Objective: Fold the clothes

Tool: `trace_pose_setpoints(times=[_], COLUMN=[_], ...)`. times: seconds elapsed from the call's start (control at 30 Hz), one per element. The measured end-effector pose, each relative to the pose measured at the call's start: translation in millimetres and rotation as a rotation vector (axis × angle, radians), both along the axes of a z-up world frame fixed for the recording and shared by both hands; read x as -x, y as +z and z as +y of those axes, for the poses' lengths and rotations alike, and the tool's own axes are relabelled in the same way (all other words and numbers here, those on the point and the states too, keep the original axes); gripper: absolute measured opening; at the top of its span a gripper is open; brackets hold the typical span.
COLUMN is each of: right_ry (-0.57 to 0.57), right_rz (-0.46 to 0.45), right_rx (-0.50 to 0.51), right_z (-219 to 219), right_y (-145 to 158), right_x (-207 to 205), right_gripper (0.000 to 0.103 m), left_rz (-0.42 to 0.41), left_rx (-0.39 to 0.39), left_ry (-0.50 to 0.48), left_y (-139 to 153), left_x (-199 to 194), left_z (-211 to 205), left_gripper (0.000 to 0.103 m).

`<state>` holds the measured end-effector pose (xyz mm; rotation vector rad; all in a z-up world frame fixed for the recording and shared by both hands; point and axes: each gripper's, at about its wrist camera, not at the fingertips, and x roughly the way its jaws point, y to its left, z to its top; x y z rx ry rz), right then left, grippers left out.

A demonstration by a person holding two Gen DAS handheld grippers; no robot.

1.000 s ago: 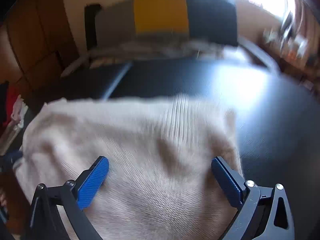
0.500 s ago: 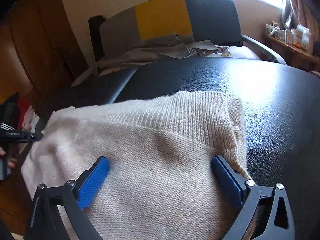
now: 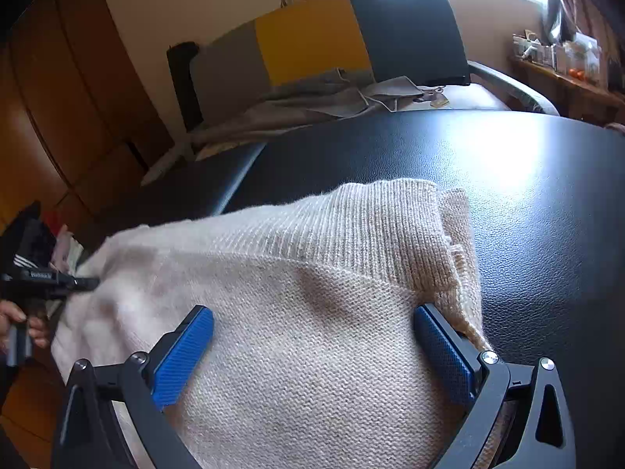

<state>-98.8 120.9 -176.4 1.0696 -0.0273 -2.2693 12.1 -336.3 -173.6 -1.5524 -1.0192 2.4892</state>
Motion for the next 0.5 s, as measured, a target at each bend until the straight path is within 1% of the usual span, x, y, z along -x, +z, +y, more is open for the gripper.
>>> trace_pose_setpoints(times=[0.03,0.07,0.1,0.13,0.17,0.2,0.23,0.27,0.3,0.37,0.4,0.5], right_ry=[0.049,0.099,0.148,0.199,0.250,0.302,0.357,0.393,0.426,0.495,0.520,0.581], right_rz=[-0.010,-0.020,-0.030,-0.030,-0.029,-0.028,-0.030,-0.030,-0.029,-0.011,-0.004,-0.029], right_rx=[-0.011,-0.023,-0.034,-0.053,-0.074,-0.095,-0.111,-0.124,-0.140,-0.192,-0.219,-0.350], right_z=[-3,-6,-9,-10,-11,-12,-12,-13,-15,-25,-29,-38], right_y=[4,8,12,17,23,28,34,37,40,42,40,20], right_x=[-2,-5,-7,-12,-16,-20,-23,-25,-26,-26,-25,-17], right_gripper=[0.103,0.100,0.092,0.086,0.077,0.072,0.069,0.062,0.059,0.059,0.059,0.059], left_rz=[-0.010,-0.016,-0.016,-0.015,-0.015,-0.013,-0.007,-0.003,0.001,0.015,0.024,0.074], left_rx=[0.019,0.038,0.054,0.071,0.088,0.100,0.108,0.120,0.131,0.130,0.116,0.063], left_ry=[0.014,0.023,0.025,0.027,0.029,0.028,0.021,0.009,-0.005,-0.031,-0.039,-0.065], left_y=[3,7,13,19,25,31,39,47,55,72,81,107], left_x=[1,2,2,1,1,1,2,4,5,6,6,0], left_z=[-5,-10,-14,-19,-24,-27,-28,-27,-24,-17,-12,8], left_gripper=[0.017,0.017,0.017,0.017,0.017,0.017,0.017,0.017,0.017,0.017,0.017,0.017])
